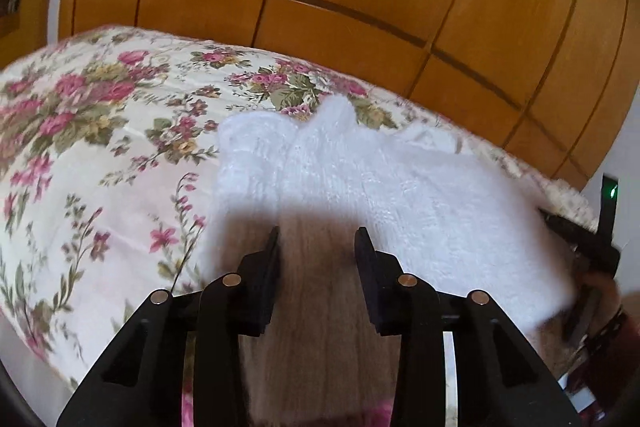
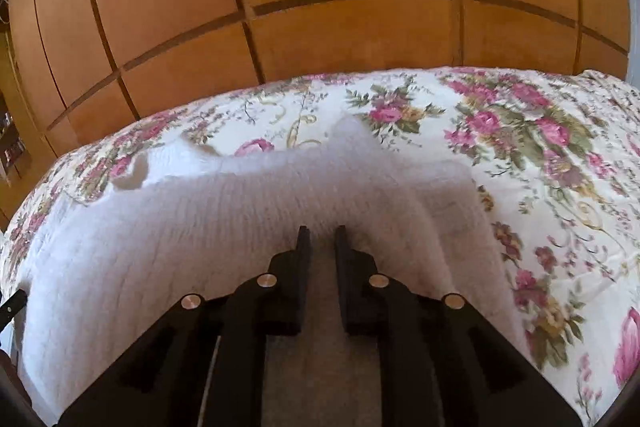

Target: Fold small clothes

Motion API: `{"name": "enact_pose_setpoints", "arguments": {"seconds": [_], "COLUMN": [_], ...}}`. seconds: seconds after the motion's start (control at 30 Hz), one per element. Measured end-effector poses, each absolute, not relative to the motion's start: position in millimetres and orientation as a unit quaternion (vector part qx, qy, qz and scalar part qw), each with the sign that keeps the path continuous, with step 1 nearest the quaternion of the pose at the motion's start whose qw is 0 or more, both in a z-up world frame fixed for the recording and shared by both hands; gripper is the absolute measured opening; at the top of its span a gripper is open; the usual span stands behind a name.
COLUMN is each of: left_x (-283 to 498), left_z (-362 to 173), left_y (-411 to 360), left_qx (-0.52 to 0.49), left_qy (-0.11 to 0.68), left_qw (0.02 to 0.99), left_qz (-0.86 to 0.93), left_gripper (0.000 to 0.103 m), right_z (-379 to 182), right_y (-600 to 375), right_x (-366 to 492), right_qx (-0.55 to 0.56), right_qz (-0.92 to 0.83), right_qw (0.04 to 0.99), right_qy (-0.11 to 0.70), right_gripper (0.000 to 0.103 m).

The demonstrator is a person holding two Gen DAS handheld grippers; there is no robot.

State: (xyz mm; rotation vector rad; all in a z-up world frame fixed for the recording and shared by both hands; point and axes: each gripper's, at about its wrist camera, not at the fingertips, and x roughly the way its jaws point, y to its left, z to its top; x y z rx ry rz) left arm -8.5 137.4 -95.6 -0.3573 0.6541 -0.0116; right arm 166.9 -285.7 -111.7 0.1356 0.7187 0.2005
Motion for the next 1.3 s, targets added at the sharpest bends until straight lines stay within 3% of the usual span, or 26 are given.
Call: {"name": "enact_pose_setpoints", "arguments": {"seconds": [0.07,0.1,0.17,0.3,0.47,0.8,1.3], "left_x": [-14,-17,-20,-24,-29,-20,7], "left_z": [-95,-96,-96,-97,-98,-111,-117], "left_y": [144,148,151,149,151,151,148], "left_qx": [-0.201,-0.214,-0.231,-0.251,-0.270,-0.310,-0.333], "left_qy": [0.318,0.318,0.320,0.316,0.315,0.343,0.338], "left_qw": [0.927,0.924,0.919,0.914,0.910,0.885,0.878], "left_qz": [-0.009,-0.011,-0.014,-0.030,-0.016,-0.054,-0.065], "left_gripper": [0.036,0.036,0.050,0.059,0.081,0.081,0.081], "right_z": [-100,-94,-86,-82,-87,-108,-125], "right_y": [-286,-286,-285,-279,-268,-236,-235], "right_x": [153,141,126,99,71,58,58], "right_qx": [0.073,0.082,0.084,0.084,0.083,0.045,0.039], "right_qz": [0.094,0.102,0.118,0.148,0.168,0.177,0.168], "right_qw": [0.933,0.933,0.932,0.923,0.912,0.900,0.902], "right_qy": [0.340,0.335,0.333,0.345,0.364,0.397,0.396], "right_gripper": [0.032,0.031,0.030,0.020,0.014,0.006,0.006]}}
